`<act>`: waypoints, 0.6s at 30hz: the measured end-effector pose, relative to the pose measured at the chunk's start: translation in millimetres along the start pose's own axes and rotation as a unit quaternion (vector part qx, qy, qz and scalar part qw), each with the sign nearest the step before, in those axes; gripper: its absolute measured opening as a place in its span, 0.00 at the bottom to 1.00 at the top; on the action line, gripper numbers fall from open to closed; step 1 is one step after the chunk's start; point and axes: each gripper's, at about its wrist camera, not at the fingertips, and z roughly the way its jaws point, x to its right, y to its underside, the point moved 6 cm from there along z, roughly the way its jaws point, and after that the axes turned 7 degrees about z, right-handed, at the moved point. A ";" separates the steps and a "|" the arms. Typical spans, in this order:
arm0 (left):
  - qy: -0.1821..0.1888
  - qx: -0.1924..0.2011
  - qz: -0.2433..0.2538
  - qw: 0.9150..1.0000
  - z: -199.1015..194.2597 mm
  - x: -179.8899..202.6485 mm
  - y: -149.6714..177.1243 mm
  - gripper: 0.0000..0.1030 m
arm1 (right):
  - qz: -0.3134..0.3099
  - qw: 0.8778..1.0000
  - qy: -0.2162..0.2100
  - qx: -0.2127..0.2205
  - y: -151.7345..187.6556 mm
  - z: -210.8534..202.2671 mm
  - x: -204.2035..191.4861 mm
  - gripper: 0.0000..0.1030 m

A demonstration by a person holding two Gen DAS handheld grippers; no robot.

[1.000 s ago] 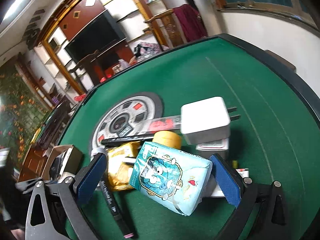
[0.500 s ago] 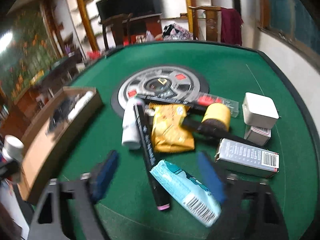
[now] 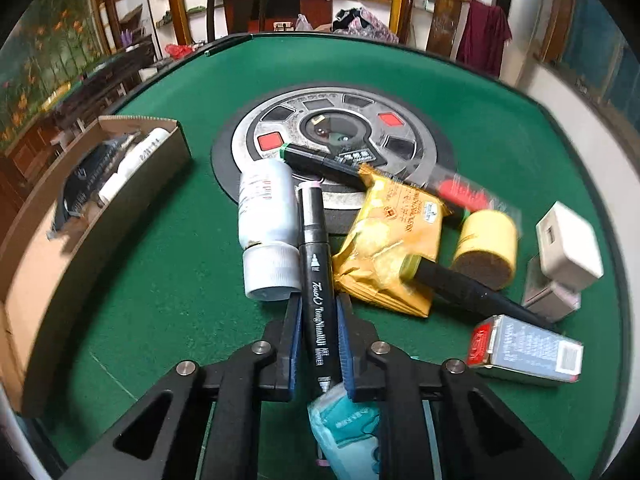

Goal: Organize objects
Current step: 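Carry the bottle to the tray with the left gripper while the right gripper brings a black marker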

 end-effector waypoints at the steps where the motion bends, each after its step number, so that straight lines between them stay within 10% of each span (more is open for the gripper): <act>1: -0.001 0.001 -0.003 1.000 -0.5 -1.7 0.7 0.33 | 0.006 1.000 -0.006 0.003 0.2 -1.7 1.9 0.15; 18: -0.048 0.012 -0.030 0.998 -16.0 -53.7 -24.2 0.33 | 0.056 0.971 -0.216 0.081 -36.1 -103.3 -47.0 0.16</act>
